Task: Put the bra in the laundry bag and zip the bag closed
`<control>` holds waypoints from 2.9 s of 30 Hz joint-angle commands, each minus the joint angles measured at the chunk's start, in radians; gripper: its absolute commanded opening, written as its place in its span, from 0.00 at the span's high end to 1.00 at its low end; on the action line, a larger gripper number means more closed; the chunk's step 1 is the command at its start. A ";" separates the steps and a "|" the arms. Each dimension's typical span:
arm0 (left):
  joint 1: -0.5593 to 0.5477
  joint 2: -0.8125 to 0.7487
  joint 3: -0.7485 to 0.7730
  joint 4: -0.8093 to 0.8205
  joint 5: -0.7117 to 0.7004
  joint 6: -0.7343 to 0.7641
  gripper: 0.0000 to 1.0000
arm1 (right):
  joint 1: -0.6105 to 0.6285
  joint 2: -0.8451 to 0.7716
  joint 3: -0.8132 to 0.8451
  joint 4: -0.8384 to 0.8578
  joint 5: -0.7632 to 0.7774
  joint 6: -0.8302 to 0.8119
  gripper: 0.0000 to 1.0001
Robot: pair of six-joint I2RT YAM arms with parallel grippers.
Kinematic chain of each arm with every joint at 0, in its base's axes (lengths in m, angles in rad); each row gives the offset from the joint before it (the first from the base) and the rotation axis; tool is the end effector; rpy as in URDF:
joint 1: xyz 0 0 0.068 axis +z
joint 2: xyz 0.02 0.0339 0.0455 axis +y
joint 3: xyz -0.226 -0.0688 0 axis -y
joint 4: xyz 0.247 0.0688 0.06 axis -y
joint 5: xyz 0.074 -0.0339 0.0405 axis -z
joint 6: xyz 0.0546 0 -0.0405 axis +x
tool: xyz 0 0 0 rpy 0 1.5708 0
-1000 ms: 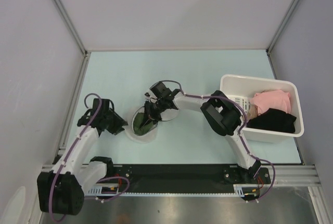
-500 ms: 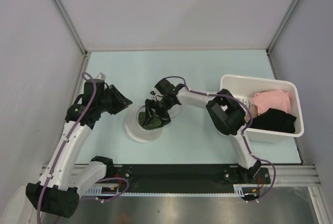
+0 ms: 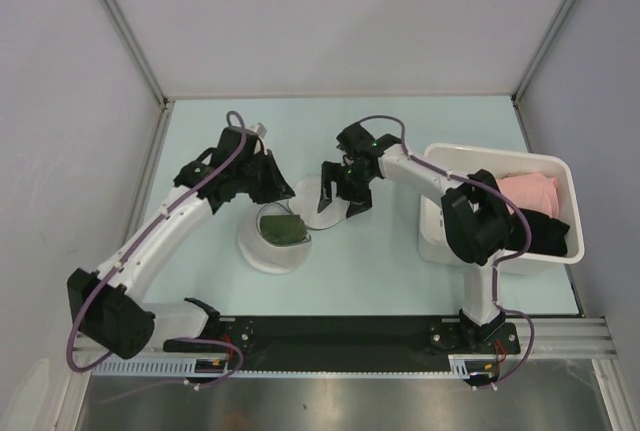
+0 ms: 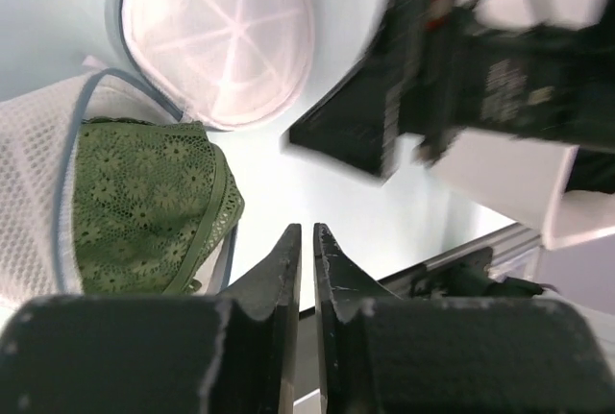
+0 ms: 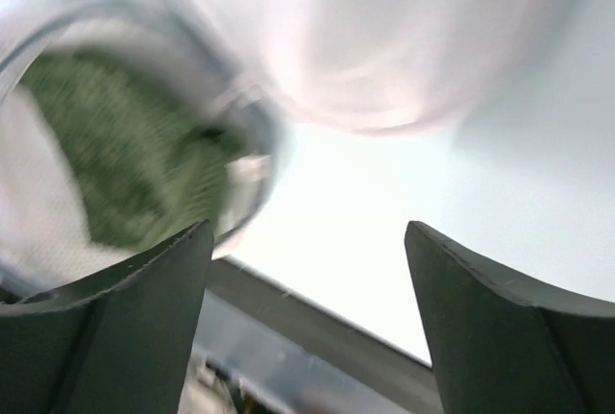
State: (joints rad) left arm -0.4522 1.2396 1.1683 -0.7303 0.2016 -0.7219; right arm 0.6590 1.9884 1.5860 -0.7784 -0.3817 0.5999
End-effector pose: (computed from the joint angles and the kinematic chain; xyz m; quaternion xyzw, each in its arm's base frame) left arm 0.2523 -0.1347 0.2779 -0.0866 0.9189 -0.2844 0.2591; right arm 0.3116 0.2670 0.1632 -0.0652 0.9617 0.2624 0.0442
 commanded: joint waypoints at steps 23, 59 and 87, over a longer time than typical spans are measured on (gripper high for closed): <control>-0.108 0.230 -0.125 -0.011 -0.186 0.122 0.91 | 0.021 0.162 0.008 0.125 0.633 0.008 0.99; -0.123 0.080 -0.012 0.135 -0.083 0.280 0.25 | 0.142 -0.543 -0.020 -0.117 0.840 0.004 1.00; -0.494 0.089 -0.185 0.738 -0.486 0.331 0.77 | 0.148 -0.576 0.003 -0.144 0.577 0.202 1.00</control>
State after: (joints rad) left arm -0.9871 1.3575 0.9634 -0.0143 -0.2836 -0.3286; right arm 0.8005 1.4635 1.5913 -0.9470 0.2447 0.7807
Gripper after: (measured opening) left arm 0.348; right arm 0.007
